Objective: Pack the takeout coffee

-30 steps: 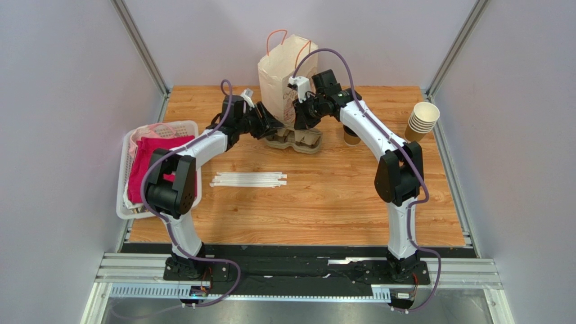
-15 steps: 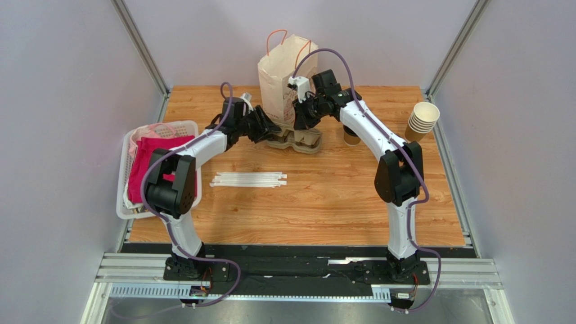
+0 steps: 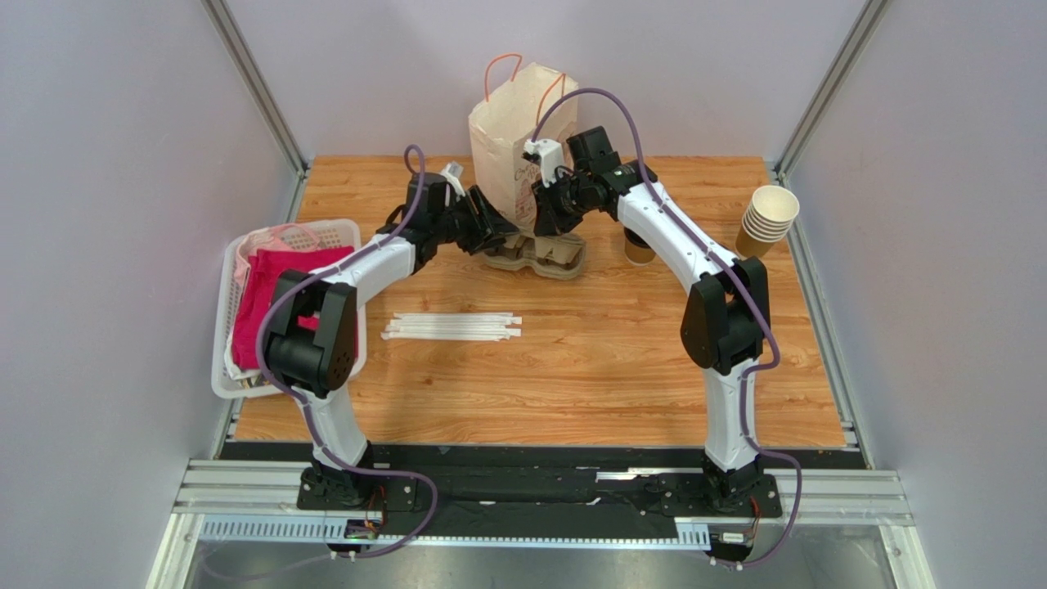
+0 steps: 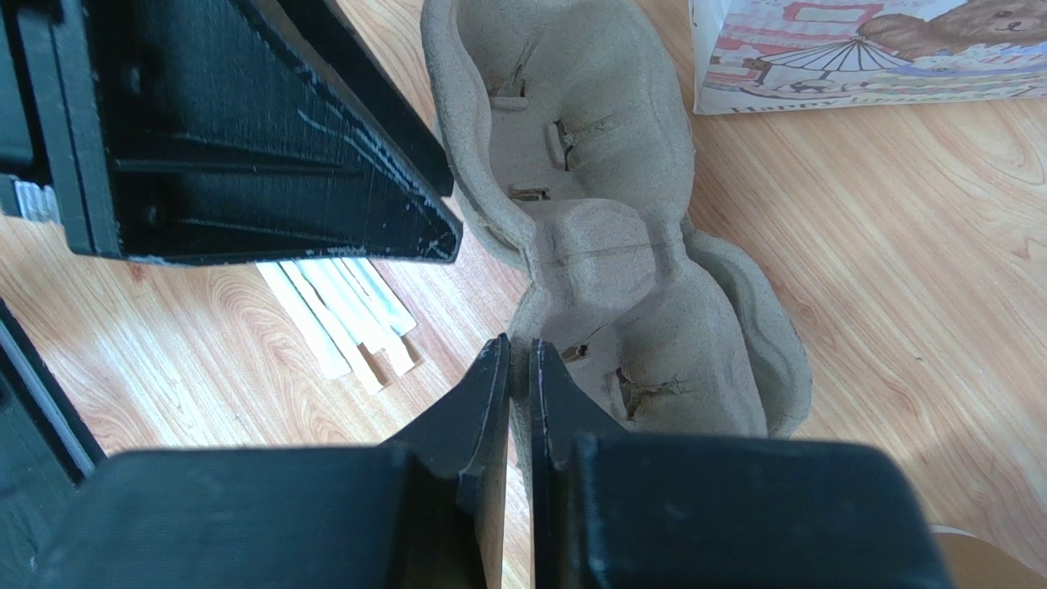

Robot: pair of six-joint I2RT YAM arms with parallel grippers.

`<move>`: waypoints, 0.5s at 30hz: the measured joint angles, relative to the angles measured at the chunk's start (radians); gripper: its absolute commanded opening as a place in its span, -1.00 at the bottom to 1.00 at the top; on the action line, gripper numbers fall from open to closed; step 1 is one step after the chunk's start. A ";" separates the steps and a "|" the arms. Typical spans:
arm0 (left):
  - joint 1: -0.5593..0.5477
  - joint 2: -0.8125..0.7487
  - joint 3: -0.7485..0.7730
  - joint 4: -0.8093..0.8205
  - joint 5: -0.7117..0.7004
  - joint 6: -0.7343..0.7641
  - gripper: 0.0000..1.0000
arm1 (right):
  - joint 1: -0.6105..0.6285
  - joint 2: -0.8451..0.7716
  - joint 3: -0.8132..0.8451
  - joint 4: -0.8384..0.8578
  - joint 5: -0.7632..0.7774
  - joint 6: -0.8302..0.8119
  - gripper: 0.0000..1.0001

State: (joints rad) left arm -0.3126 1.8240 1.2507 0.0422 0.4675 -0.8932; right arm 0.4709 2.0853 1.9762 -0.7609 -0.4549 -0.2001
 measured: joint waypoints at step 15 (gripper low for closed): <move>0.000 0.015 0.038 -0.029 -0.042 0.009 0.04 | 0.000 0.000 0.000 0.000 0.000 -0.006 -1.00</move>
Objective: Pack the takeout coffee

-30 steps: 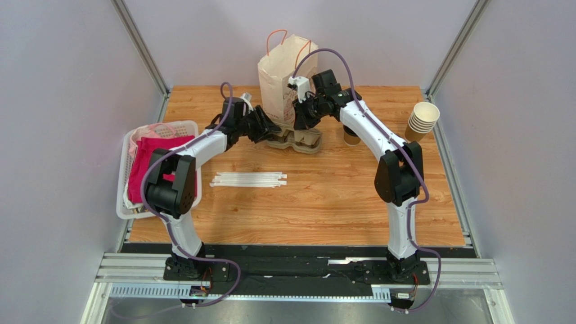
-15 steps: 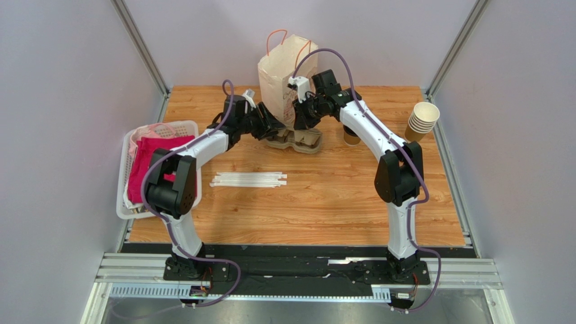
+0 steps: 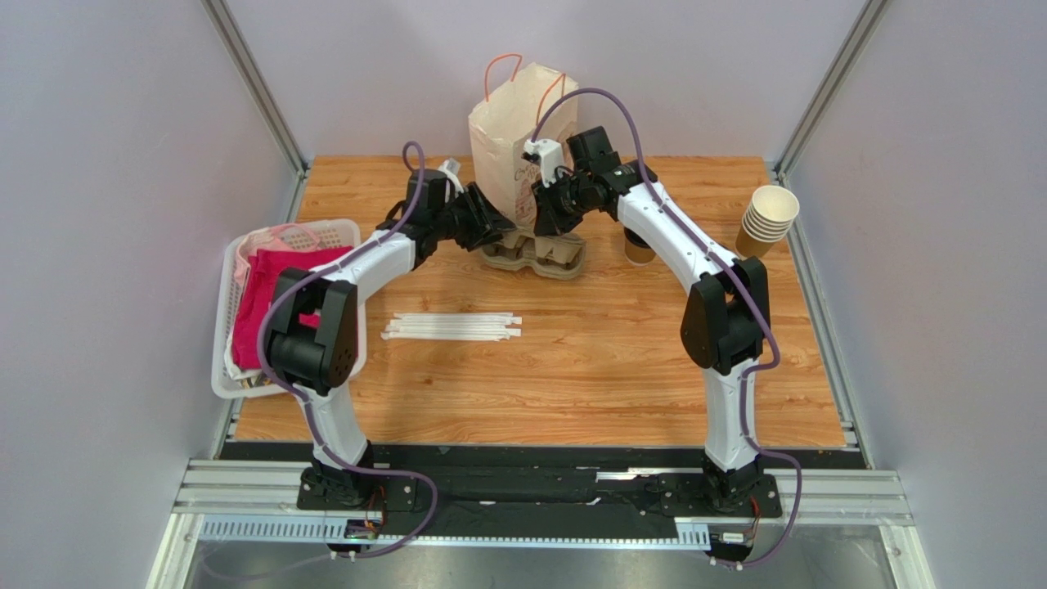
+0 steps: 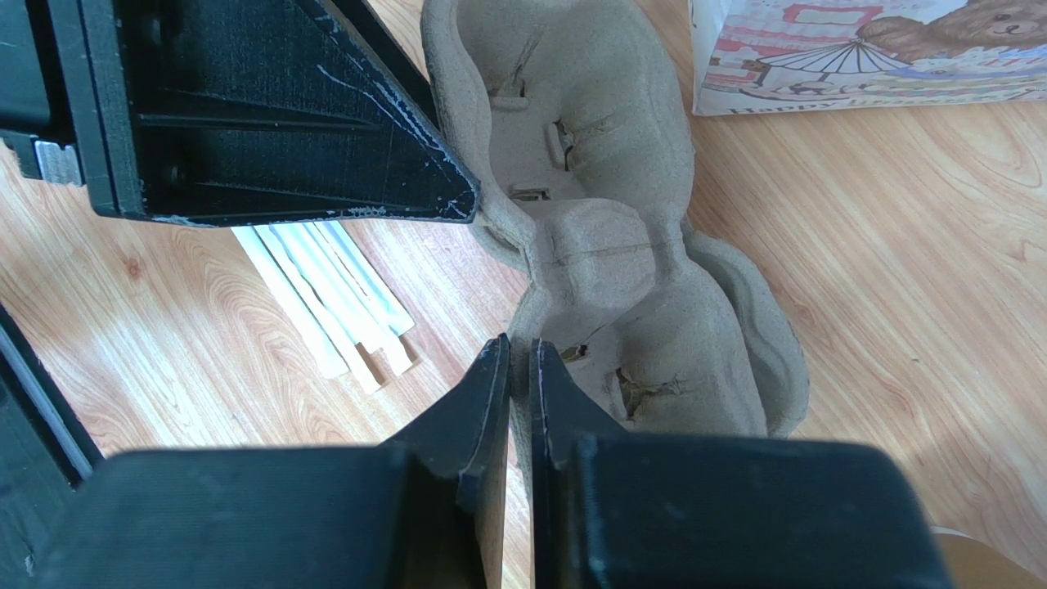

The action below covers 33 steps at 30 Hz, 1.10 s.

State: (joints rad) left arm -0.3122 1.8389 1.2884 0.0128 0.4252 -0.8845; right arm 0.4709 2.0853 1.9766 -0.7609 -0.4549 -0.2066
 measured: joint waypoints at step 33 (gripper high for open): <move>-0.007 0.002 0.024 -0.130 -0.091 0.137 0.09 | -0.013 0.000 0.000 0.020 -0.018 0.046 -1.00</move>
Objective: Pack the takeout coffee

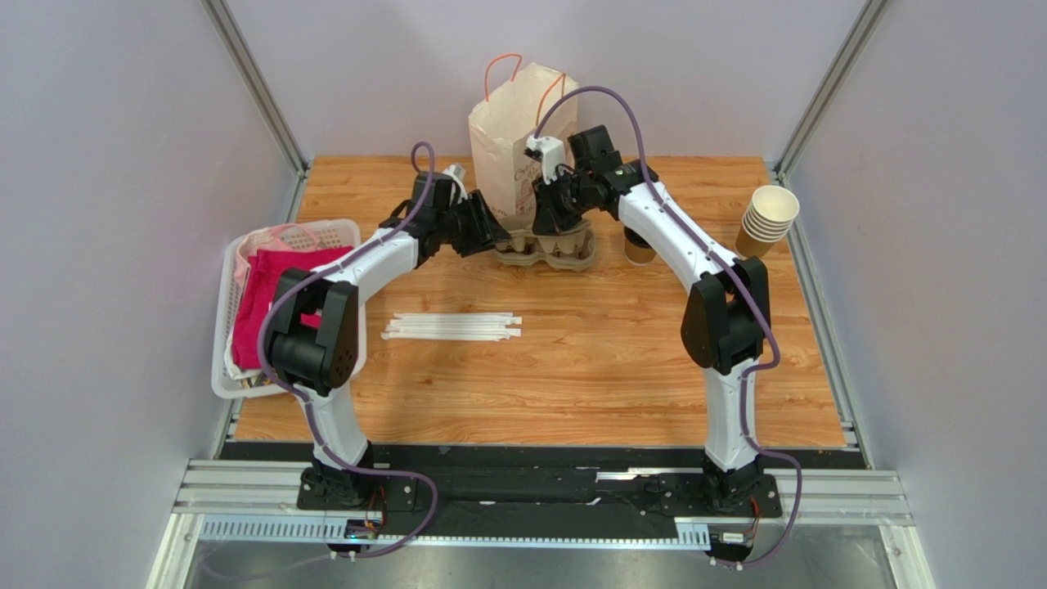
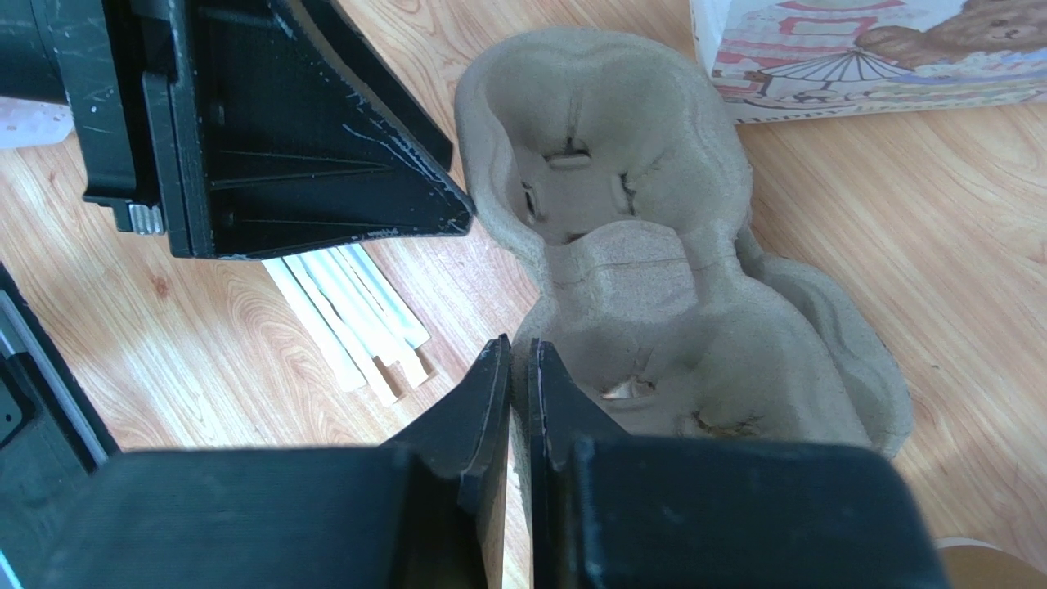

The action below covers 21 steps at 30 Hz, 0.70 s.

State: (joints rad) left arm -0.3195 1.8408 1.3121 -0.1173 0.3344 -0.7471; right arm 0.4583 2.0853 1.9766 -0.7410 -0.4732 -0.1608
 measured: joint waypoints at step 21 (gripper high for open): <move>0.001 -0.046 -0.028 -0.066 0.023 0.113 0.11 | -0.026 -0.006 0.014 0.028 0.006 0.031 -1.00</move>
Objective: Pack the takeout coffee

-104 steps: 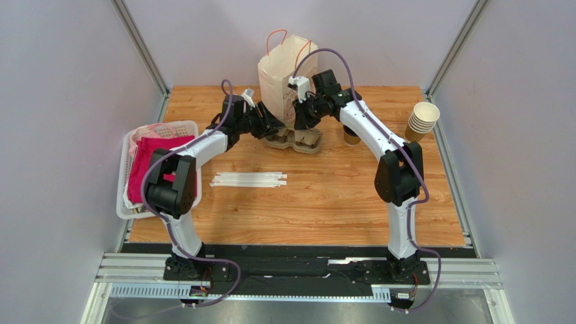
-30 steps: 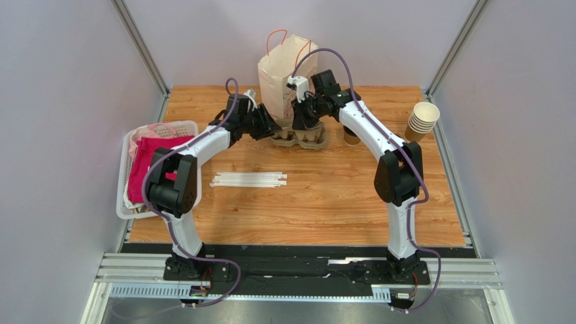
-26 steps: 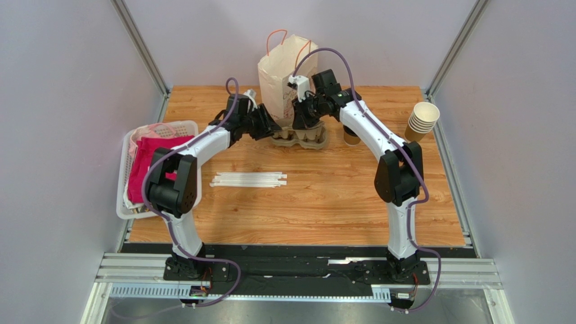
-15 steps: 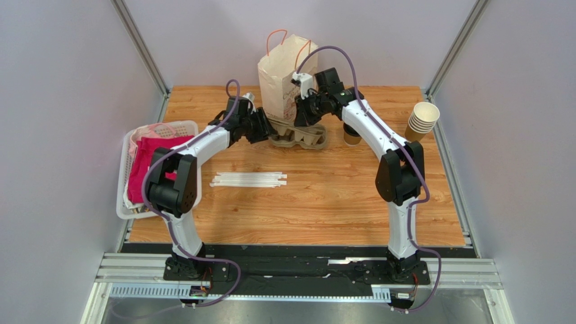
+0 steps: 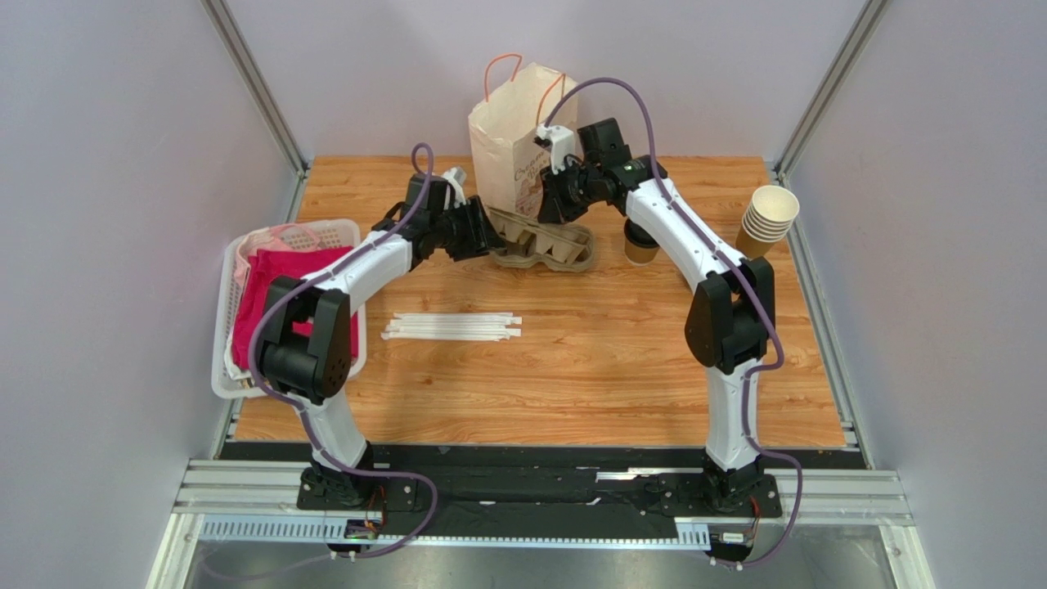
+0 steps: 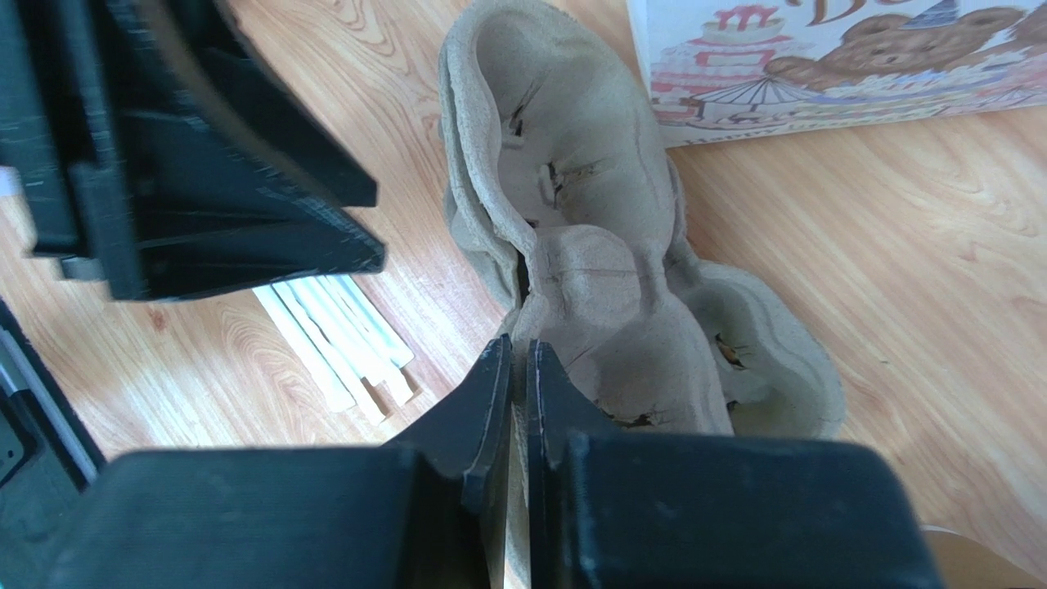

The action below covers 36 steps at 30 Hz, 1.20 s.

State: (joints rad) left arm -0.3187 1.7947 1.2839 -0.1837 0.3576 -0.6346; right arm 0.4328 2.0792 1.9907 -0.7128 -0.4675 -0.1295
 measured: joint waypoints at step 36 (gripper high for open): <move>0.000 -0.102 -0.040 0.013 0.082 0.037 0.11 | -0.004 -0.220 0.037 -0.038 0.067 -0.154 -1.00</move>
State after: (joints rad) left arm -0.3183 1.6924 1.2442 -0.1711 0.4393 -0.5980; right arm 0.4286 1.8591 2.0277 -0.7509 -0.4007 -0.2836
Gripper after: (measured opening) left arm 0.554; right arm 0.011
